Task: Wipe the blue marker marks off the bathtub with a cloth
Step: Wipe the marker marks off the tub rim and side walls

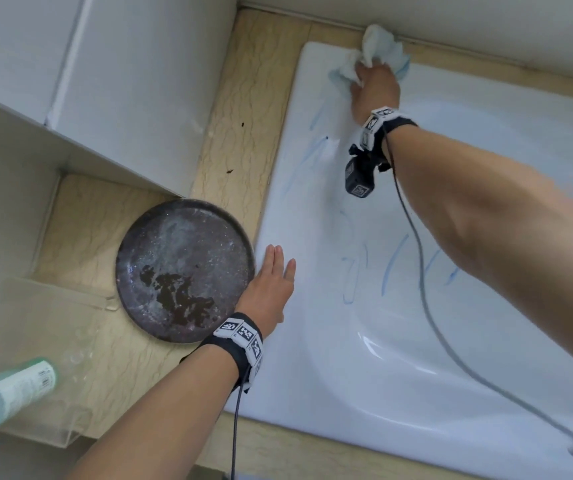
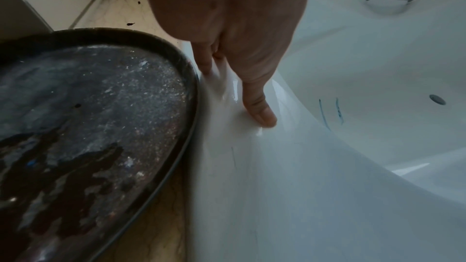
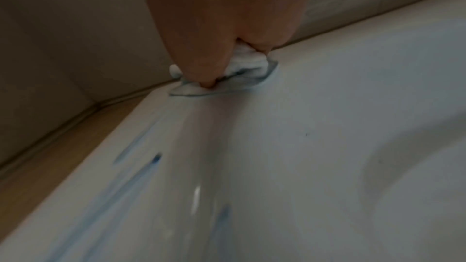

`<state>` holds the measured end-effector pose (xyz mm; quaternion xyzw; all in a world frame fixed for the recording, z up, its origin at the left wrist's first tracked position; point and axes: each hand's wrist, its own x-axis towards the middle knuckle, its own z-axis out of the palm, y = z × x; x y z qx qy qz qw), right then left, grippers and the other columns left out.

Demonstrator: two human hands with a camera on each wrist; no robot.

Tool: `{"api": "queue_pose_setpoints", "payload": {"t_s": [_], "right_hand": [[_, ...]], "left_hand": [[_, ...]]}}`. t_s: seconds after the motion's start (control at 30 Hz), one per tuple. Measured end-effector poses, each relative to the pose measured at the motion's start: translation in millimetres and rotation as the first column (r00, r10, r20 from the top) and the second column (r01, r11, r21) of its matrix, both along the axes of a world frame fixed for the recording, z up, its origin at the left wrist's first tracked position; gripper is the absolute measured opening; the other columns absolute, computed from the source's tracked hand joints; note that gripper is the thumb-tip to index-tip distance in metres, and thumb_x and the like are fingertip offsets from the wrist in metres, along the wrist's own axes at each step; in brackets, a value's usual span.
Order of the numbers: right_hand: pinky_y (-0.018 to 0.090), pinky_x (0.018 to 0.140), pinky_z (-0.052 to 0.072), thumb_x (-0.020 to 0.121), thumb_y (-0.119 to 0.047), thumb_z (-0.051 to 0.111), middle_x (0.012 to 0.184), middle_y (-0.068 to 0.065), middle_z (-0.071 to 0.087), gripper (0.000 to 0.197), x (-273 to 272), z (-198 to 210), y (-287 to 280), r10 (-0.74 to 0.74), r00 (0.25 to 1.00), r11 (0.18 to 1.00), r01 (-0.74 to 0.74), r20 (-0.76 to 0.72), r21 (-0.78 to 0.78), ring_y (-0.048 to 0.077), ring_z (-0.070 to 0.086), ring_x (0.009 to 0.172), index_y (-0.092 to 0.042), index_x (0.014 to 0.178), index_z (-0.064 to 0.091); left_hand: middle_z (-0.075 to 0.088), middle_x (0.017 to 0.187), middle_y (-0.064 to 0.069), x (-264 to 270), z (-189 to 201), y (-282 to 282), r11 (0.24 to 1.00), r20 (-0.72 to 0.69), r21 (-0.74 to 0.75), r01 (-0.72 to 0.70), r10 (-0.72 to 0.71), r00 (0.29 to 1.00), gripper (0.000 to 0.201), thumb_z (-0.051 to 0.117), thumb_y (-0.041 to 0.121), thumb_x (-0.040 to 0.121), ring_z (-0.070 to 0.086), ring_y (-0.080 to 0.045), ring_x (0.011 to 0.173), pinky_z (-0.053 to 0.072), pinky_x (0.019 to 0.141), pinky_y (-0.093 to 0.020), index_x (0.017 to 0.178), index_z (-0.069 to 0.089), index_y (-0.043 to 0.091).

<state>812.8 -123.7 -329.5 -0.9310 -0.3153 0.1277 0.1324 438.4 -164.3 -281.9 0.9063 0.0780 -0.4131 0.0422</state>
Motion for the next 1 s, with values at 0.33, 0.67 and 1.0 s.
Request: {"api": "queue_pose_setpoints", "payload": {"t_s": [0.33,0.67,1.0], "right_hand": [[0.043,0.113,0.036,0.103,-0.029,0.05,0.159,0.01,0.035,0.046,-50.1,-1.5,-9.6,0.451,0.892,0.891,-0.452,0.039,0.036,0.032,0.036,0.144,-0.025,0.148,0.047],[0.04,0.106,0.045,0.101,-0.019,0.053,0.158,0.004,0.038,0.051,-163.3,1.0,-44.5,0.477,0.873,0.87,-0.453,-0.1,0.195,0.024,0.038,0.143,-0.023,0.151,0.043],[0.04,0.116,0.03,0.103,-0.024,0.048,0.161,0.009,0.031,0.045,-109.9,-3.3,1.4,0.213,0.976,0.97,-0.205,-0.048,0.133,0.031,0.027,0.149,-0.022,0.147,0.048]], "left_hand": [[0.0,0.158,-0.035,0.7,-0.3,-1.7,0.999,0.005,0.031,0.036,-0.037,0.999,0.103,0.069,0.035,0.09,-0.003,-0.045,0.149,0.018,0.12,-0.038,0.155,-0.002,-0.003],[-0.003,0.158,-0.035,2.6,1.8,0.8,1.0,0.023,0.003,-0.006,0.006,1.0,0.106,0.072,0.033,0.088,-0.005,-0.045,0.148,0.02,0.119,-0.038,0.155,-0.002,-0.001],[-0.001,0.158,-0.036,0.7,-0.4,-0.6,0.999,0.027,0.032,0.029,-0.03,0.999,0.105,0.071,0.034,0.089,-0.002,-0.046,0.148,0.019,0.119,-0.038,0.155,-0.003,-0.003]]}}
